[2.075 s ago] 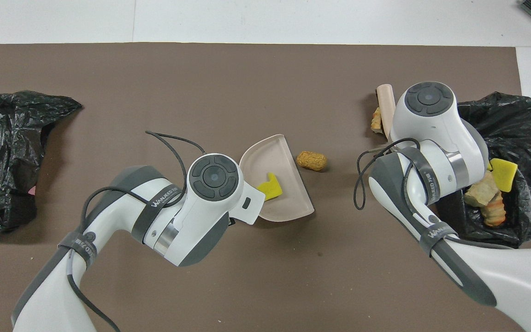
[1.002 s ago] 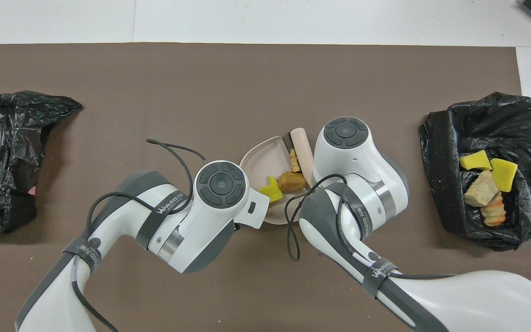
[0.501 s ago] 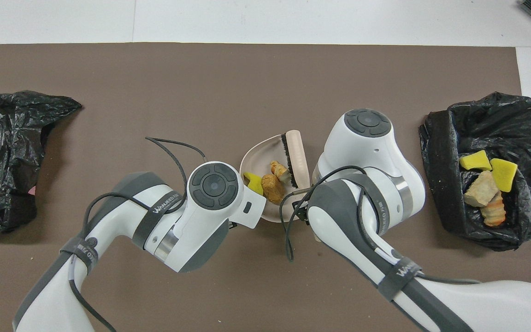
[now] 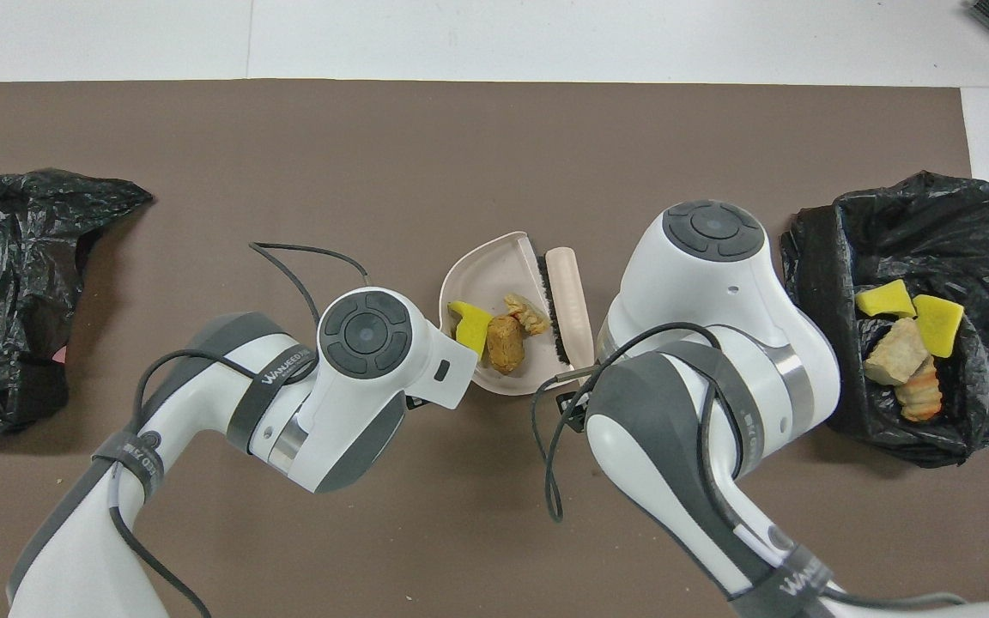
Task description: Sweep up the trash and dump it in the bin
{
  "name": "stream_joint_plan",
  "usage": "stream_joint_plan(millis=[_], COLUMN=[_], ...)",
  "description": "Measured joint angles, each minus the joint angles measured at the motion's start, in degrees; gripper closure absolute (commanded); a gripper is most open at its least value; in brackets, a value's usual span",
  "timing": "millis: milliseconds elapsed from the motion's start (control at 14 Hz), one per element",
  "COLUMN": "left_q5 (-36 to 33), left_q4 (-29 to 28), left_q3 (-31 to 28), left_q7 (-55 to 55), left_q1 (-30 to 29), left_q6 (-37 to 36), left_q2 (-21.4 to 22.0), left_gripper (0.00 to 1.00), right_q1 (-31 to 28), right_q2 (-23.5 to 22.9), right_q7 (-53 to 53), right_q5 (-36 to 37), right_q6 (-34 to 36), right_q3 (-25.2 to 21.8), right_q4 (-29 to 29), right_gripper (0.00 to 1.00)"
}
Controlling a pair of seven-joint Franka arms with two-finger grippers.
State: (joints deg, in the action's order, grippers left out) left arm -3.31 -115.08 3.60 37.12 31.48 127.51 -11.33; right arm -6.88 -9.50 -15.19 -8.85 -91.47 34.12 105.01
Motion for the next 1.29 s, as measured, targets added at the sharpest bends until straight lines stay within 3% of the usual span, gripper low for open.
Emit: stream_joint_plan(millis=[286,716,1288], left_q5=[3.54,4.45,6.47], left_q4=[0.01,5.0,11.79], left_q3=[-0.07,-0.31,-0.72], left_q7=[8.07,19.0,36.18], left_q1=[-3.21,-11.48,-24.66], left_q6=[0.86,-7.43,-17.13], left_q2=[-0.24,0.14,3.6], left_gripper=[1.0,1.0,1.0], right_q1=[4.52,8.15,17.54], right_q2=[4.53,11.37,9.83], right_q7=[-12.06,-13.58,-21.82], right_q5=[-0.42,-7.06,-7.86], right_q6=[1.33,-8.98,-16.6], right_q3=[0.25,0.35,0.44], right_q4=[2.38,13.24,18.81], right_gripper=[1.0,1.0,1.0])
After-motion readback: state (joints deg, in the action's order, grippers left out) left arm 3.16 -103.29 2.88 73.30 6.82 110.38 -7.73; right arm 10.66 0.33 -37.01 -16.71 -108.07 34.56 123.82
